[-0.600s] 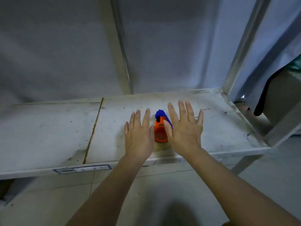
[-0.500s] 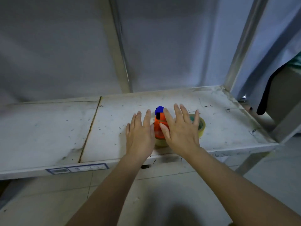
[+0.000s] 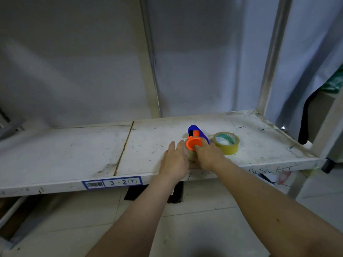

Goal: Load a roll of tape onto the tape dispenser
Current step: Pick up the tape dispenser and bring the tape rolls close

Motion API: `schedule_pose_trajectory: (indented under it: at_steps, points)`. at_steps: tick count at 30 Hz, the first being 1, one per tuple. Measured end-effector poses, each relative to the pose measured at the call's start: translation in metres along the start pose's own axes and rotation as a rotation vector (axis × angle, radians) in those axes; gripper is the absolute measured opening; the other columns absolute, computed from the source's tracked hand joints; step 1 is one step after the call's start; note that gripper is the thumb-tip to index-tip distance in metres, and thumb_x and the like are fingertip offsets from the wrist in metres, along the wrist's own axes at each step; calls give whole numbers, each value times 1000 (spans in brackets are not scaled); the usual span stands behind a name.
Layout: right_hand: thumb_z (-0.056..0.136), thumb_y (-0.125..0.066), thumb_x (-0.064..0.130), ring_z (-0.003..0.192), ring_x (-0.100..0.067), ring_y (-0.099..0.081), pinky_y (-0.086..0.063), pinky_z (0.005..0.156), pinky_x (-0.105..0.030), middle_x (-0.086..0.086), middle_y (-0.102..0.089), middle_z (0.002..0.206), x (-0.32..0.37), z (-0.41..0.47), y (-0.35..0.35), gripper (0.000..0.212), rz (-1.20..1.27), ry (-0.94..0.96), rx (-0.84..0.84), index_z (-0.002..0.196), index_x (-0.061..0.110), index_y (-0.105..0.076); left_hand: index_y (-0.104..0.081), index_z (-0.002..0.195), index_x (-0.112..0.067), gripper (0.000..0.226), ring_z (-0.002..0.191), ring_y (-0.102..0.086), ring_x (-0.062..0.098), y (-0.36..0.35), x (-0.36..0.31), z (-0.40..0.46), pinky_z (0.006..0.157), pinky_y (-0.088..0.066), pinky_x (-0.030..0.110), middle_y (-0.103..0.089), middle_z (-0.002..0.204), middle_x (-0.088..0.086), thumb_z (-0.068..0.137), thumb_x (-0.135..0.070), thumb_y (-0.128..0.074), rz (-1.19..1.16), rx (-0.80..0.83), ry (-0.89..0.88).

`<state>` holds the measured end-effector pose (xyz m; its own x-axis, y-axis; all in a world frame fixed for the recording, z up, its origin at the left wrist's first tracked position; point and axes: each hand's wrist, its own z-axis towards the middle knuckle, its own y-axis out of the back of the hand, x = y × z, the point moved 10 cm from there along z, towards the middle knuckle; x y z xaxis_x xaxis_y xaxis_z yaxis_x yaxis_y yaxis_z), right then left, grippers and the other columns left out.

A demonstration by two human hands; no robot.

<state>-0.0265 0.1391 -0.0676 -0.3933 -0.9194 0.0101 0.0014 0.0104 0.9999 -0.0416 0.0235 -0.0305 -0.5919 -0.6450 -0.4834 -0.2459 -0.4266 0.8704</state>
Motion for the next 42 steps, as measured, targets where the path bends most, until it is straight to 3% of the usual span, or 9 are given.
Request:
schedule_pose_trajectory:
  at_steps: [7, 12, 16, 20, 23, 26, 33, 37, 42]
  points:
    - [88, -51, 25, 113, -39, -47, -48, 91, -43, -15, -37, 142, 5, -10, -6, 36, 133, 57, -101, 123, 17, -51, -28, 144, -13, 47, 127, -42, 29, -2, 8, -10, 97, -37, 33, -35, 145, 13, 97, -14, -36, -74, 0, 22]
    - [92, -47, 33, 107, -37, -50, -46, 88, -39, -16, -45, 133, 11, -21, -1, 28, 345, 89, -199, 113, 17, -55, -46, 121, -4, 35, 105, -55, 29, -18, 46, -3, 77, -40, 32, -57, 119, 15, 98, -27, -32, -306, -13, 280]
    - [89, -54, 32, 98, -33, -52, -43, 74, -33, -12, -50, 123, 13, -28, 8, 21, 506, 119, -297, 102, 16, -56, -59, 94, -8, 28, 86, -66, 25, -49, 63, 8, 78, -53, 39, -69, 95, 16, 96, -25, -38, -1113, 3, 530]
    - [87, -58, 35, 102, -28, -53, -38, 73, -28, -8, -48, 129, 6, -27, 11, 25, 595, 80, -329, 104, 16, -59, -57, 114, -5, 30, 87, -66, 26, -71, 62, 23, 71, -52, 39, -69, 99, 14, 98, -24, -39, -1617, 62, 581]
    - [78, -61, 54, 109, -24, -54, -48, 84, -36, 0, -50, 130, 1, -24, 12, 54, 647, 31, -274, 123, 27, -50, -55, 118, -5, 32, 81, -63, 28, -68, 60, 34, 62, -49, 38, -66, 96, 16, 98, -26, -40, -1647, 41, 537]
    - [58, -61, 75, 105, -21, -56, -50, 86, -43, 7, -58, 118, -11, -20, 18, 83, 744, -65, -245, 126, 32, -42, -60, 101, -4, 22, 75, -61, 24, -56, 56, 42, 65, -49, 35, -65, 86, 14, 97, -19, -45, -1595, -16, 463]
    - [50, -68, 70, 104, -13, -58, -51, 91, -43, 11, -60, 112, -17, -5, 1, 85, 1031, -116, -68, 123, 33, -45, -67, 96, -8, 22, 75, -64, 19, -39, 41, 44, 66, -52, 31, -71, 82, 8, 94, -19, -49, -1477, 12, 297]
    - [51, -76, 57, 101, -9, -58, -52, 90, -43, 15, -57, 109, -12, -8, 4, 77, 1125, -77, -63, 119, 36, -45, -71, 90, -11, 28, 76, -68, 22, -41, 43, 37, 70, -53, 35, -73, 82, 9, 96, -23, -46, -1481, 18, 377]
    - [48, -83, 42, 102, -13, -56, -53, 87, -45, 13, -55, 110, -10, -15, 16, 76, 1080, 18, -124, 113, 38, -43, -64, 79, -13, 29, 72, -63, 22, -31, 48, 32, 68, -52, 34, -66, 78, 9, 98, -20, -43, -1339, -120, 483]
